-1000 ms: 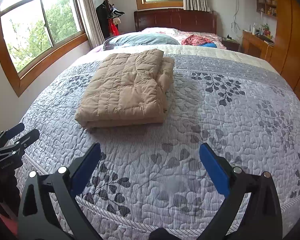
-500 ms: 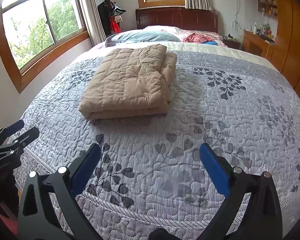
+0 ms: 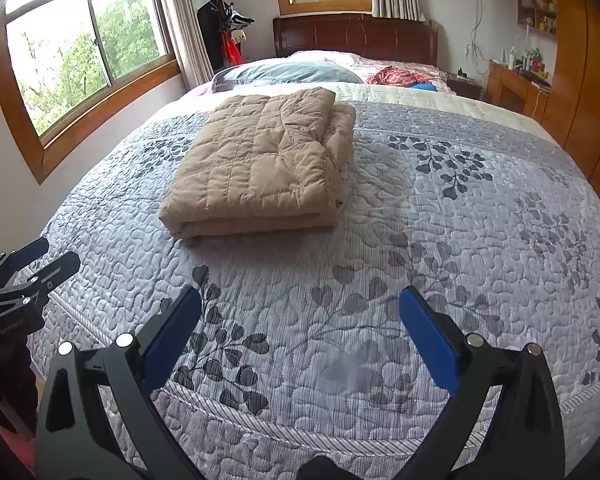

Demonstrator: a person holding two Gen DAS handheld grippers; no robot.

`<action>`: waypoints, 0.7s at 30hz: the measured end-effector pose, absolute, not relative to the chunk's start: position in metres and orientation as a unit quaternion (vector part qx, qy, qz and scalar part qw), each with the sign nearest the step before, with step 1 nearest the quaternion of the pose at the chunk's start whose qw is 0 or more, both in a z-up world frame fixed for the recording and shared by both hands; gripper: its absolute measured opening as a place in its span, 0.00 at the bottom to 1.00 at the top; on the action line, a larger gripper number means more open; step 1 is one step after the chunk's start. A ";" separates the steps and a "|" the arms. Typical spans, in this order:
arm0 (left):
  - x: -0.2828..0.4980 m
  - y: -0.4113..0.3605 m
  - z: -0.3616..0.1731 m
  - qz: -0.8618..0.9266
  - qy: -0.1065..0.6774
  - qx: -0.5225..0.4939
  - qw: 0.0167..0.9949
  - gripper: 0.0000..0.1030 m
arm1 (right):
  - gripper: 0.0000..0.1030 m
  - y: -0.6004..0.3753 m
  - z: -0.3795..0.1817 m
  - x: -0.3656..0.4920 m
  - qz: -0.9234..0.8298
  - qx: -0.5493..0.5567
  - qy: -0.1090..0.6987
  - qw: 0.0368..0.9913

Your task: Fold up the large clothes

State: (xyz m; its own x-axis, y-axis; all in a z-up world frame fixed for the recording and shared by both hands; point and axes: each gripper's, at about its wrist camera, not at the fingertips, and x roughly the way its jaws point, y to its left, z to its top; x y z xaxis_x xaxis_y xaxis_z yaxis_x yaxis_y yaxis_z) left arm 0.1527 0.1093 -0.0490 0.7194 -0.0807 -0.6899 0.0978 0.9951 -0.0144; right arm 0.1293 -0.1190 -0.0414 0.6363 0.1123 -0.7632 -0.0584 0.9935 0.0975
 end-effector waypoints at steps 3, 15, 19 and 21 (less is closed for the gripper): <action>0.153 0.109 -0.049 -0.049 0.371 0.013 0.927 0.92 | 0.95 -0.119 -0.041 0.129 0.048 0.030 0.423 0.904; 0.155 0.110 -0.049 -0.048 0.373 0.013 0.927 0.92 | 0.95 -0.119 -0.040 0.131 0.051 0.027 0.422 0.905; 0.154 0.110 -0.050 -0.050 0.374 0.012 0.926 0.92 | 0.95 -0.119 -0.040 0.131 0.051 0.026 0.422 0.905; 0.155 0.111 -0.051 -0.051 0.374 0.012 0.926 0.92 | 0.95 -0.119 -0.041 0.131 0.052 0.027 0.423 0.904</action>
